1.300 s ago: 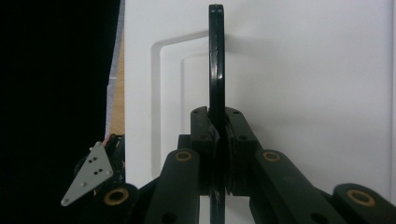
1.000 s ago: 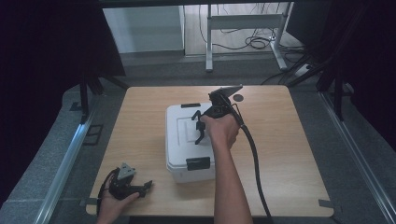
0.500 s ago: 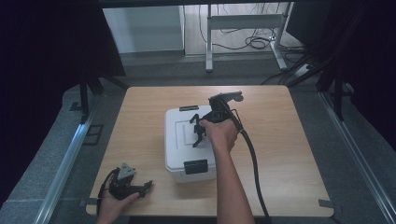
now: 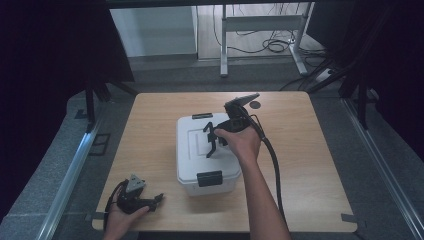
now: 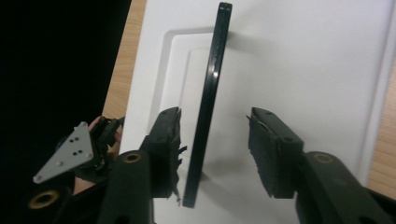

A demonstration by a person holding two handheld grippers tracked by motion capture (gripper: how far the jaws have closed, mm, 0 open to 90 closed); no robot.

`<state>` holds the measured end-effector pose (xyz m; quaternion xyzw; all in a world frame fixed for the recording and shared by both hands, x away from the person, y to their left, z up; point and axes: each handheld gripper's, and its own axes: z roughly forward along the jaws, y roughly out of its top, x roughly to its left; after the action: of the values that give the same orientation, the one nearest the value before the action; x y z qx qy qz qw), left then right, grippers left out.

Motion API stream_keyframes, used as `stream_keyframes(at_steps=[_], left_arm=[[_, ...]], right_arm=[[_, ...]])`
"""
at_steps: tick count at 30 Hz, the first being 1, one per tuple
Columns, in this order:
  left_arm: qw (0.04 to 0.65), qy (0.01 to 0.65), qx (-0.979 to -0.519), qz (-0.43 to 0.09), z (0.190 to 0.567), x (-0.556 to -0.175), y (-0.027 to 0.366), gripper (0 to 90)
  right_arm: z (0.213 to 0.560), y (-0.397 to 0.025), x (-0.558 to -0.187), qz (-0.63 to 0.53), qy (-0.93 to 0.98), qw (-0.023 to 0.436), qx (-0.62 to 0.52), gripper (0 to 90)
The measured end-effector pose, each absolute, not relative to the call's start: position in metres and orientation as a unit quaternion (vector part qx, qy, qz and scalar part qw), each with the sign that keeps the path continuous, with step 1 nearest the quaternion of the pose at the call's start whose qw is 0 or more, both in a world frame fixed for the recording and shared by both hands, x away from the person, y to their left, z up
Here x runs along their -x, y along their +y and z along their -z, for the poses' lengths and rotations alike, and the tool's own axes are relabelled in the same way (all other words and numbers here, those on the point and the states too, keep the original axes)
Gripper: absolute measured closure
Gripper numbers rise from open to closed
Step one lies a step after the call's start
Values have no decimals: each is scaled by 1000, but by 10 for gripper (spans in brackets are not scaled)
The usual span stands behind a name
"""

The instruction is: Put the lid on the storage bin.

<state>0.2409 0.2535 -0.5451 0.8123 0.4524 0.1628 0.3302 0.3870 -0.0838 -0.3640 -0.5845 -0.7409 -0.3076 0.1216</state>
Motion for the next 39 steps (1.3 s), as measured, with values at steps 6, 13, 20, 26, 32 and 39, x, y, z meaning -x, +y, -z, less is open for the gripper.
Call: stream_keyframes(at_steps=[6,13,20,26,32,39], left_arm=[[330,452,-812,-163,545,-241,254,117],[330,452,-812,-163,545,-241,254,117],[330,452,-813,-162,545,-241,254,117],[331,452,-812,-163,545,-241,254,117],[331,453,-811,-164,545,-241,253,118],[331,454,-811,-163,545,-241,253,118]], right_arm=[[362,-89,-379,316,-765,104,551,496],[354,-106,-370,350,-765,98,533,494],[351,-135,-361,371,-760,90,526,494],[361,-167,-353,386,-750,89,530,494],[382,-213,-339,400,-734,84,542,494],[404,-245,-330,409,-720,82,554,495]])
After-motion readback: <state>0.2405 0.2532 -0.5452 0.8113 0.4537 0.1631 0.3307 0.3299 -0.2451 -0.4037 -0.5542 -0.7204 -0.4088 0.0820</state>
